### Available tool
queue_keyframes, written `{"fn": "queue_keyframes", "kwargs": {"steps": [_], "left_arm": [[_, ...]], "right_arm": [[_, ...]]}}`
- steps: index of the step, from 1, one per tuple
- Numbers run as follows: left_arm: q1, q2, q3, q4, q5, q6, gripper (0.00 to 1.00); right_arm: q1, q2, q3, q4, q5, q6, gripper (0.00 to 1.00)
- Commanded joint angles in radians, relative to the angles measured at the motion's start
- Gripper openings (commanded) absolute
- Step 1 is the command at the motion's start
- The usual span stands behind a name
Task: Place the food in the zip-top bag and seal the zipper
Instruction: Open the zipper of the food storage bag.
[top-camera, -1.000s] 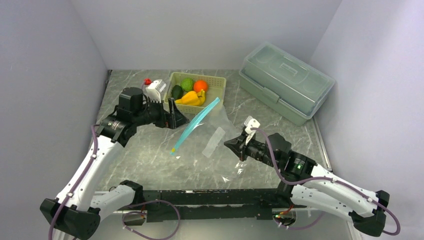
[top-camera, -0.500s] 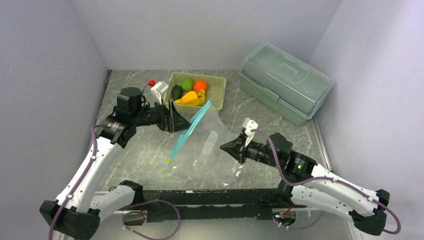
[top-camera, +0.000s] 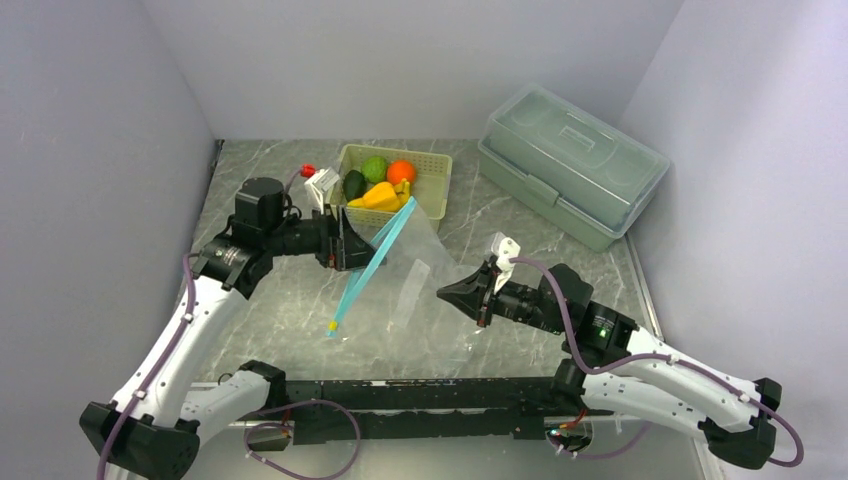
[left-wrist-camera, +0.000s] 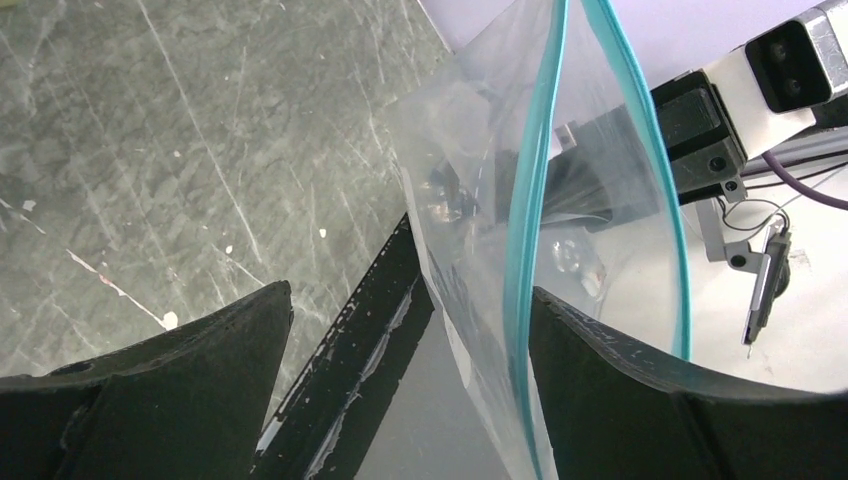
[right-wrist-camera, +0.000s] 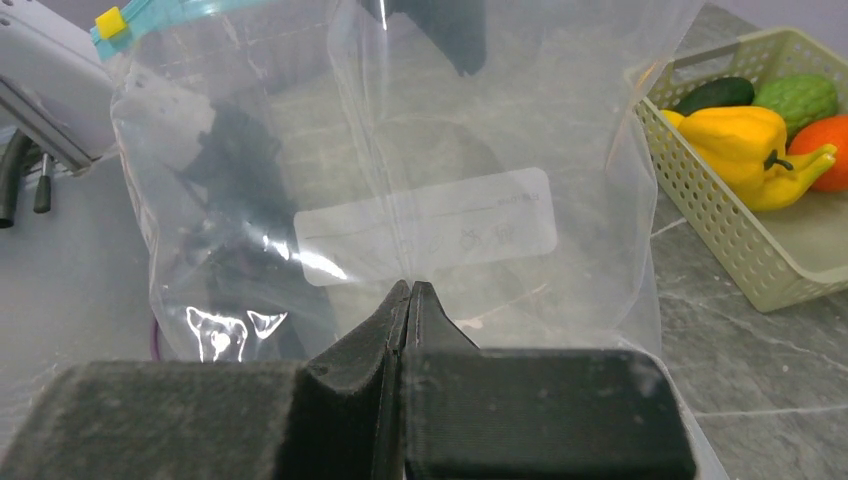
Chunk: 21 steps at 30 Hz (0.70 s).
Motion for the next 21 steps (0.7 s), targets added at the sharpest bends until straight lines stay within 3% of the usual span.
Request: {"fn": "queue_keyframes", "kwargs": {"steps": [1, 6, 12, 21], "left_arm": [[0.006, 0.005, -0.004, 0.036, 0.056, -0.005, 0.90], [0.006, 0.015, -0.008, 0.036, 0.069, -0.006, 0.80], [0.006, 0.031, 0.008, -0.013, 0.065, 0.031, 0.59], [0.019, 0.036, 0.044, -0.079, 0.041, 0.070, 0.47]], "right_arm": [[0.010, -0.013, 0.060, 0.058, -0.007, 0.002, 0.00], [0.012, -0.006, 0.068, 0.047, 0.020, -0.008, 0.00], [0.015, -0.006, 0.071, 0.052, 0.051, -0.017, 0.00], [0.016, -0.020, 0.063, 0.018, 0.083, -0.024, 0.00]]}}
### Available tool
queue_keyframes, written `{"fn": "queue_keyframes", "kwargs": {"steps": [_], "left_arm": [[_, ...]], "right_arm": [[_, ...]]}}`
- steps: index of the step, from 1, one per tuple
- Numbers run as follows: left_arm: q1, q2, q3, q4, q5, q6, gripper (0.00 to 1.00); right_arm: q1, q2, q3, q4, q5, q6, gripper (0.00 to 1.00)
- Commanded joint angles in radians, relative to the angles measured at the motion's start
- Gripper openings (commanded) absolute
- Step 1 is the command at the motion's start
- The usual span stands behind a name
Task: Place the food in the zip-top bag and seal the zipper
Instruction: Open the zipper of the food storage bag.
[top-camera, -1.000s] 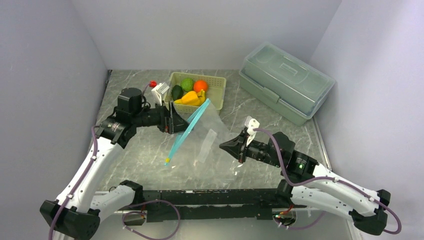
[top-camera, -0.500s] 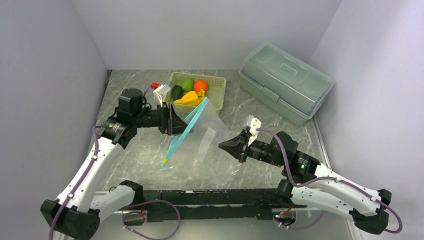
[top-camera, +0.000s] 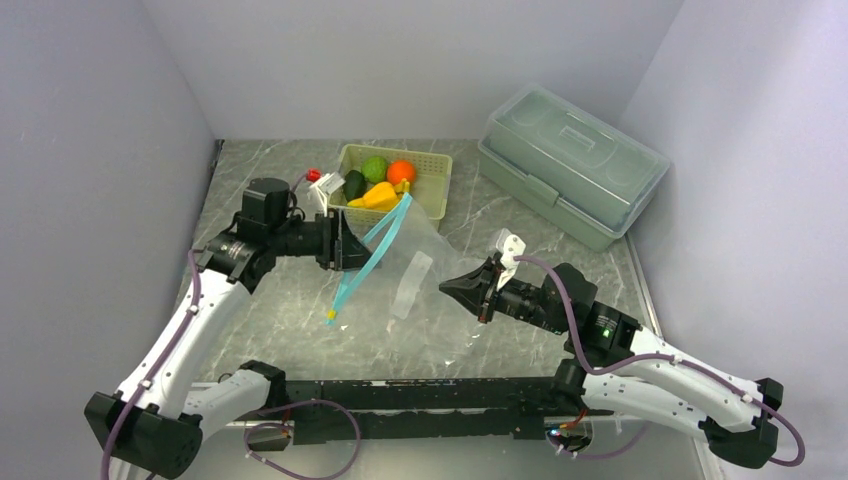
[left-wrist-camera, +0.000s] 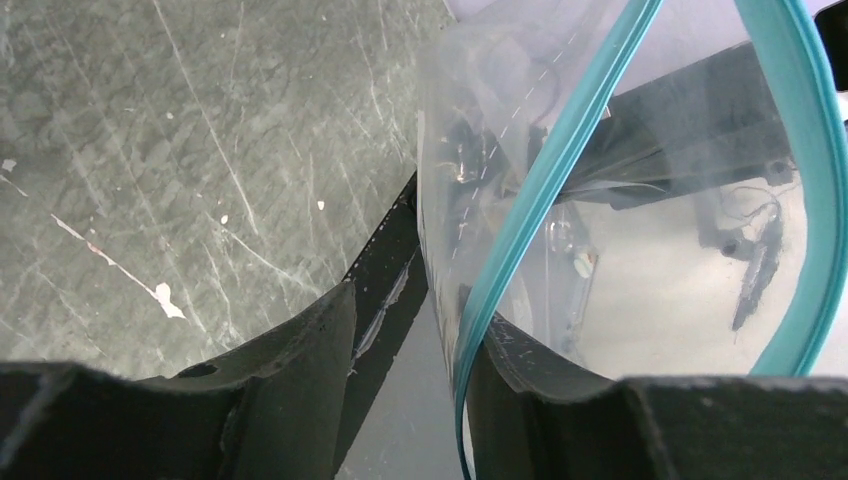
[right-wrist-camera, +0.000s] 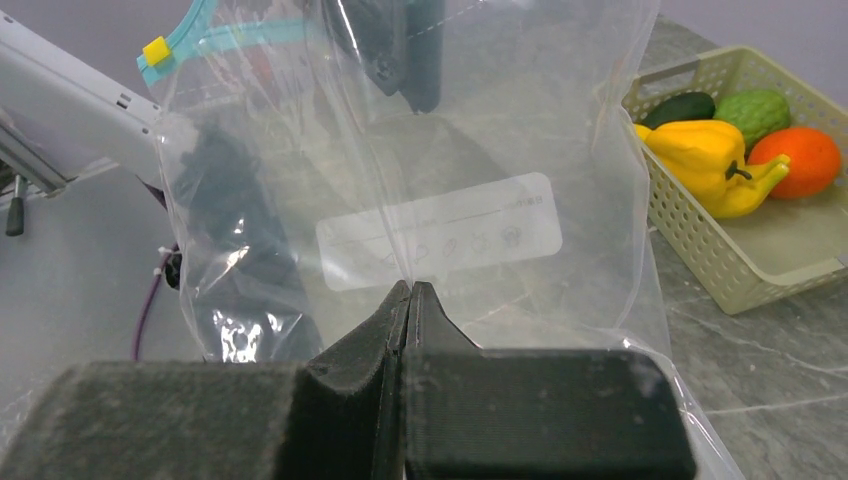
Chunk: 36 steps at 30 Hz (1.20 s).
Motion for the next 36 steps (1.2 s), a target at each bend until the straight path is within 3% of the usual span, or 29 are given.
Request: {"fn": "queue_keyframes", "kwargs": {"steps": [1, 4, 7, 13, 21, 36], "left_arm": [[0.013, -0.001, 0.055, -0.036, -0.001, 0.042, 0.45], [0.023, 0.002, 0.080, -0.065, -0.014, 0.058, 0.38], [0.038, 0.005, 0.108, -0.093, -0.014, 0.075, 0.37], [0.047, 0.005, 0.112, -0.088, 0.009, 0.067, 0.36], [0.048, 0.021, 0.071, -0.046, 0.064, 0.062, 0.45], [0.047, 0.032, 0.044, -0.108, 0.054, 0.132, 0.42]], "right_arm": [[0.008, -0.016, 0.037, 0.013, 0.031, -0.011, 0.00], [0.007, -0.015, 0.030, 0.004, 0.042, -0.007, 0.00], [0.007, -0.012, 0.030, -0.008, 0.052, -0.009, 0.00], [0.009, -0.008, 0.021, -0.004, 0.053, -0.004, 0.00], [0.010, 0.016, 0.033, 0.022, 0.043, -0.008, 0.00], [0.021, 0.078, 0.081, 0.049, 0.048, -0.031, 0.00]]}}
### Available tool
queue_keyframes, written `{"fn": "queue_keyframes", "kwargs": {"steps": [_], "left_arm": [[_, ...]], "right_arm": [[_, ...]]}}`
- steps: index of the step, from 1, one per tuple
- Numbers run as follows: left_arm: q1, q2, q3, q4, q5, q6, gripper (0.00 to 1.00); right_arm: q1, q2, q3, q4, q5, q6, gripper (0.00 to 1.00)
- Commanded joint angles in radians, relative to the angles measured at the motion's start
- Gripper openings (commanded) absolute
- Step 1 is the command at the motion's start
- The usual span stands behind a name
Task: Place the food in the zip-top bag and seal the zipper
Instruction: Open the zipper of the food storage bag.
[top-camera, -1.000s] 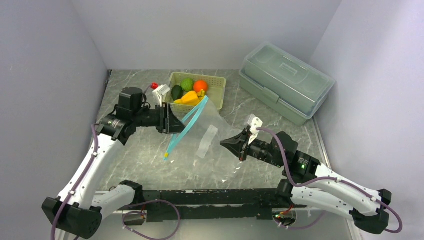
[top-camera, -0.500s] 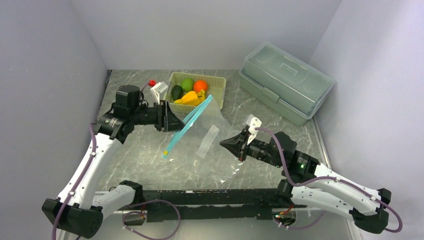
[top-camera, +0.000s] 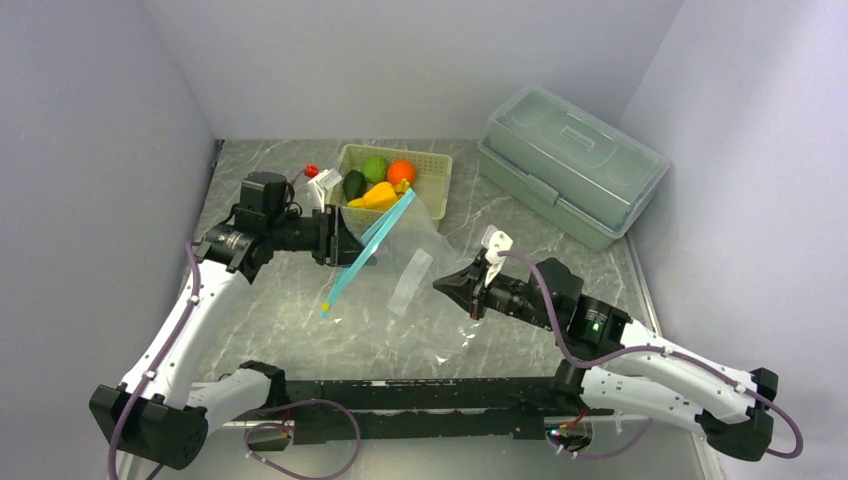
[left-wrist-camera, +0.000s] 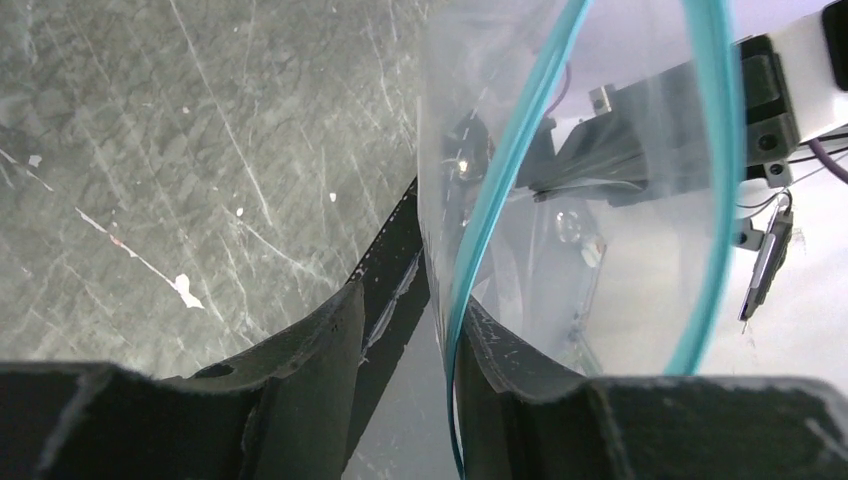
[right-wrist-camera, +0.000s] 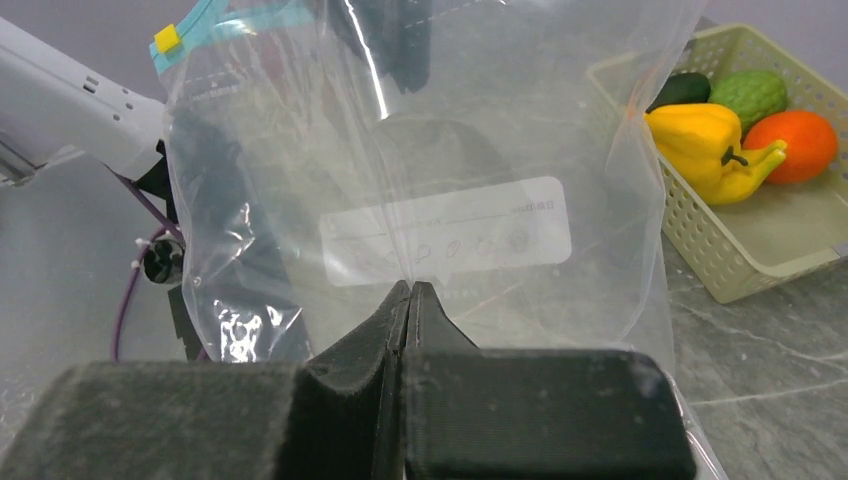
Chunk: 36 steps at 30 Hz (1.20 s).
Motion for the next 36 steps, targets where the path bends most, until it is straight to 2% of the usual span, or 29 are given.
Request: {"fn": "queue_keyframes", "kwargs": {"steps": [1, 3, 5, 8, 9, 10, 20, 24, 28, 29, 32, 36], "left_arm": [[0.004, -0.016, -0.024, -0.008, 0.017, 0.046, 0.41], [0.004, -0.016, -0.029, -0.008, 0.022, 0.050, 0.38], [0.004, -0.013, -0.024, -0.018, 0.021, 0.057, 0.29], [0.004, -0.014, -0.020, -0.017, 0.030, 0.056, 0.13], [0.004, -0.017, -0.019, -0.018, 0.029, 0.055, 0.03], [0.004, -0.019, -0.016, -0.020, 0.021, 0.056, 0.00], [0.004, -0.059, 0.042, -0.059, -0.101, 0.070, 0.00], [0.004, -0.055, 0.078, -0.113, -0.179, 0.096, 0.00], [0.004, -0.058, 0.097, -0.152, -0.245, 0.105, 0.00], [0.004, -0.062, 0.102, -0.158, -0.257, 0.106, 0.00], [-0.005, -0.068, 0.141, -0.192, -0.326, 0.115, 0.00], [-0.050, -0.053, 0.181, -0.245, -0.457, 0.131, 0.00]], "right_arm": [[0.011, 0.012, 0.054, 0.065, 0.012, -0.015, 0.00], [0.012, 0.020, 0.060, 0.069, 0.008, -0.018, 0.00], [0.015, 0.027, 0.066, 0.068, 0.010, -0.020, 0.00], [0.021, 0.028, 0.064, 0.068, 0.016, -0.022, 0.00], [0.021, 0.026, 0.061, 0.069, 0.019, -0.021, 0.00], [0.021, 0.025, 0.058, 0.068, 0.022, -0.022, 0.00], [0.024, 0.002, 0.003, 0.046, 0.070, 0.011, 0.00], [0.023, 0.001, -0.006, 0.035, 0.096, 0.023, 0.18], [0.022, 0.008, -0.001, 0.003, 0.132, 0.032, 0.44], [0.024, 0.010, 0.004, -0.007, 0.149, 0.037, 0.49], [0.024, 0.015, 0.043, -0.046, 0.182, 0.054, 0.54], [0.024, 0.031, 0.080, -0.061, 0.192, 0.060, 0.54]]}}
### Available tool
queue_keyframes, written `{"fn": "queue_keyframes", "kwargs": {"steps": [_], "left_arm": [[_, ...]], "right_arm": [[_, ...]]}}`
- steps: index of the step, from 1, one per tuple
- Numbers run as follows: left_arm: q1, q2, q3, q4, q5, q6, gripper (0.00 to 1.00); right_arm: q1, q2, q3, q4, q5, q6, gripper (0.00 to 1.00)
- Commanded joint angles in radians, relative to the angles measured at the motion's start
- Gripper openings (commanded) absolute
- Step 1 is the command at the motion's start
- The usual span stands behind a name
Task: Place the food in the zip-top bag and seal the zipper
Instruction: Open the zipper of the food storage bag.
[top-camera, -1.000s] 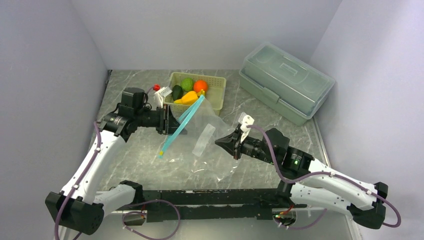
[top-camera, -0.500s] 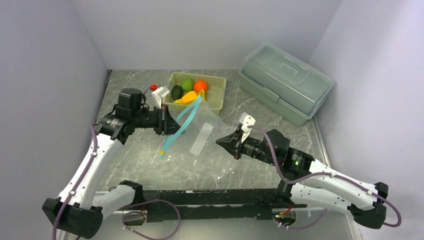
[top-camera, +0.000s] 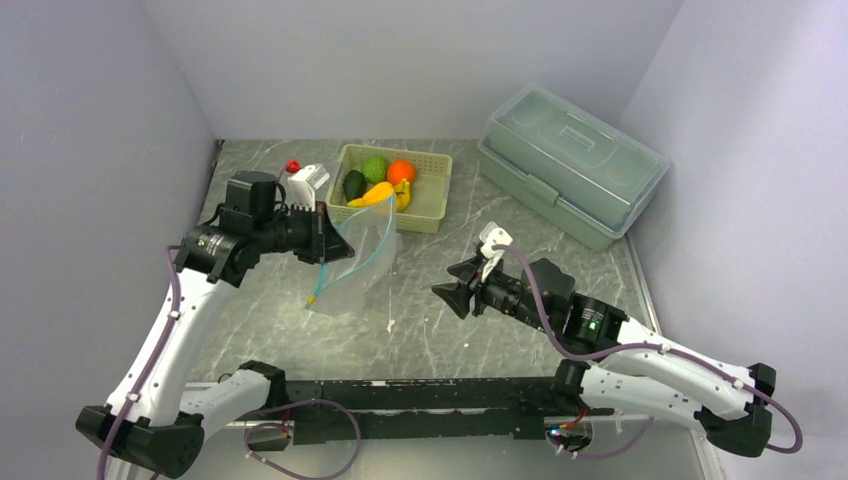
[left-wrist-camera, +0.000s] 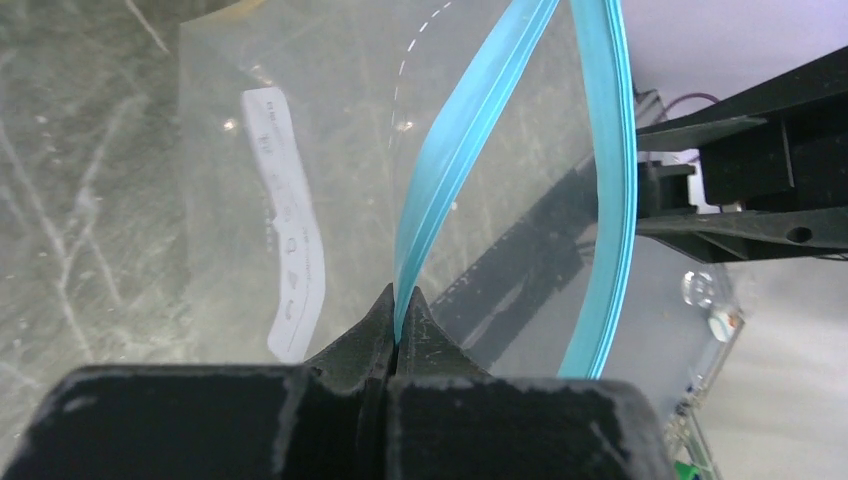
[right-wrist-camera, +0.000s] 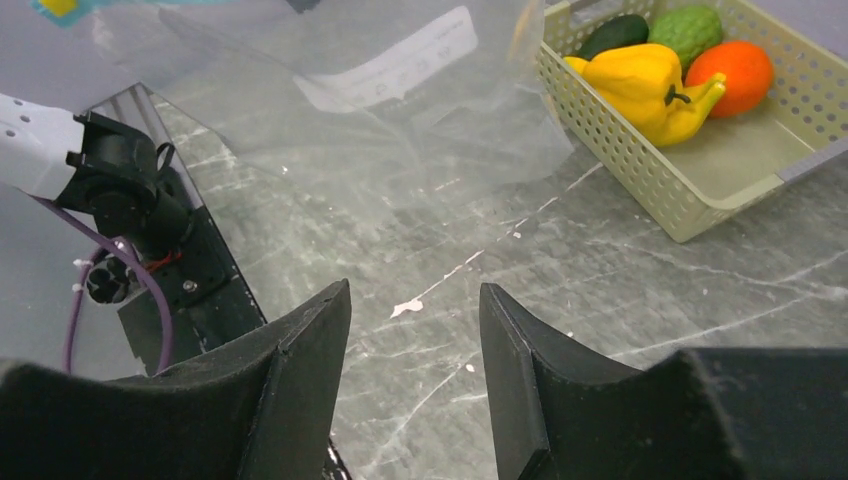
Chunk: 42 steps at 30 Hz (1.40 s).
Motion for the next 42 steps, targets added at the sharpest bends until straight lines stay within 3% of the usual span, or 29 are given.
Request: {"fn": "queue_keyframes", "kwargs": {"steps": [1, 5, 11, 17, 30, 42], "left_arm": [[-0.057, -0.006, 0.084, -0.059, -0.186, 0.041, 0.00], [-0.148, 0.020, 0.111, -0.104, -0.363, 0.043, 0.00], [-0.229, 0.056, 0.130, -0.143, -0.553, 0.030, 0.00], [-0.294, 0.091, 0.141, -0.156, -0.673, 0.006, 0.00], [-0.609, 0.245, 0.185, -0.250, -1.100, -0.125, 0.00], [-0.660, 0.234, 0.155, -0.212, -1.113, -0.204, 0.00]], "right_arm": [[0.004, 0.018, 0.087, -0.010, 0.039, 0.022, 0.53], [0.004, 0.056, 0.126, -0.013, 0.025, 0.034, 0.50], [0.004, 0.104, 0.194, -0.026, 0.014, 0.045, 0.38], [0.004, 0.163, 0.249, 0.001, -0.008, 0.076, 0.00], [0.006, 0.390, 0.387, 0.056, 0.092, 0.218, 0.00], [0.004, 0.431, 0.315, 0.144, 0.145, 0.388, 0.00]]}}
